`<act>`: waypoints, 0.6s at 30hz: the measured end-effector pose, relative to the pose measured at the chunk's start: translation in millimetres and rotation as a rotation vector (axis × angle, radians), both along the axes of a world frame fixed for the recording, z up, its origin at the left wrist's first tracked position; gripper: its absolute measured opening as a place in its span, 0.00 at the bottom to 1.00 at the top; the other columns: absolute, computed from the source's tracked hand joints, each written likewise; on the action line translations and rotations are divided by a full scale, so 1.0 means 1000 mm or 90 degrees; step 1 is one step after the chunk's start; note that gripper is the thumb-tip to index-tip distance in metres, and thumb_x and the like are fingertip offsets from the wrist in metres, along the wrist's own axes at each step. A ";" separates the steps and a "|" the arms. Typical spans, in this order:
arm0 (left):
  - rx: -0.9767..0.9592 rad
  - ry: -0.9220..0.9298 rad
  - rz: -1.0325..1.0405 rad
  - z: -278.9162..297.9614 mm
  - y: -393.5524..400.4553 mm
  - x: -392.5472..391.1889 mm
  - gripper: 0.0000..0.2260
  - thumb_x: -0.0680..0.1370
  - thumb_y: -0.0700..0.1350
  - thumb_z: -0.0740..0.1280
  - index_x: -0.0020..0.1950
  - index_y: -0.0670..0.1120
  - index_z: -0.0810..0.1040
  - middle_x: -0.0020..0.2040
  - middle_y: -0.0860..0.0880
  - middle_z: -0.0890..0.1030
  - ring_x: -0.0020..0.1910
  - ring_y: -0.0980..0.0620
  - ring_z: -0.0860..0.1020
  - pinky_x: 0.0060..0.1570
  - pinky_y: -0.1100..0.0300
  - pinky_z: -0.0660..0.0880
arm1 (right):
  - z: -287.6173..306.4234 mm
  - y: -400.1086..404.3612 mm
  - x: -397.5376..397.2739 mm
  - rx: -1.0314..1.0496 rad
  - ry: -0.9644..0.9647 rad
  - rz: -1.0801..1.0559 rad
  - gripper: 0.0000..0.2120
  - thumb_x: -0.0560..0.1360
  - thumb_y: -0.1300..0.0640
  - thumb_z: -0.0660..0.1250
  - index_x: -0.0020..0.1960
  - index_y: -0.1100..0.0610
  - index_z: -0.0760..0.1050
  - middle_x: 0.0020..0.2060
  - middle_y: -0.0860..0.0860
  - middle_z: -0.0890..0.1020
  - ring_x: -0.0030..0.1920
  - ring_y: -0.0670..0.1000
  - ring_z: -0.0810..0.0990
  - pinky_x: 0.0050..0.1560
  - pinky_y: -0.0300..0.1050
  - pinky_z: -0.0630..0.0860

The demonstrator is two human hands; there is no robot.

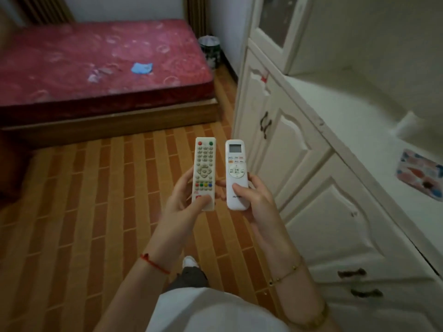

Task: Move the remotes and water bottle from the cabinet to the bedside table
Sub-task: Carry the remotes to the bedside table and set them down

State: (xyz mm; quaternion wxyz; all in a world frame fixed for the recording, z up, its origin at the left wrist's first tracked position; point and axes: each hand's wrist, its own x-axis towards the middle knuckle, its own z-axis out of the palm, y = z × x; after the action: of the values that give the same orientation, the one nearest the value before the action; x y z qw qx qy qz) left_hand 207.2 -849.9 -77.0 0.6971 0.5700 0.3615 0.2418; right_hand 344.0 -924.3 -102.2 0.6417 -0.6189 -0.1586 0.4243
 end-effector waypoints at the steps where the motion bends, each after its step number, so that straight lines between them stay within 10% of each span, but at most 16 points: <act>1: 0.002 0.003 0.020 0.001 0.015 -0.004 0.27 0.78 0.37 0.65 0.73 0.55 0.65 0.65 0.51 0.78 0.63 0.49 0.78 0.63 0.45 0.75 | 0.000 0.019 -0.002 0.000 -0.001 0.018 0.19 0.76 0.58 0.68 0.67 0.50 0.72 0.55 0.52 0.85 0.55 0.54 0.84 0.56 0.51 0.80; 11: 0.018 0.003 0.203 0.002 0.157 -0.060 0.25 0.76 0.35 0.66 0.67 0.59 0.67 0.60 0.53 0.80 0.57 0.55 0.81 0.50 0.63 0.80 | 0.013 0.194 -0.038 0.024 0.006 0.225 0.18 0.79 0.60 0.64 0.68 0.52 0.69 0.51 0.51 0.87 0.51 0.53 0.86 0.49 0.45 0.80; 18: -0.018 -0.001 0.323 -0.006 0.220 -0.098 0.28 0.77 0.35 0.66 0.74 0.52 0.65 0.64 0.50 0.79 0.61 0.50 0.79 0.61 0.47 0.76 | 0.004 0.286 -0.071 -0.014 0.049 0.342 0.19 0.78 0.62 0.66 0.68 0.53 0.69 0.52 0.53 0.86 0.54 0.56 0.85 0.48 0.46 0.79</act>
State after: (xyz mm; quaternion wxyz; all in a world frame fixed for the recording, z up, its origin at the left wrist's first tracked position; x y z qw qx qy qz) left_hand 108.8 -629.6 -82.8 0.6220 0.4513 0.4960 0.4043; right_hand 272.6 -638.2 -98.1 0.5052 -0.5450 -0.2881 0.6040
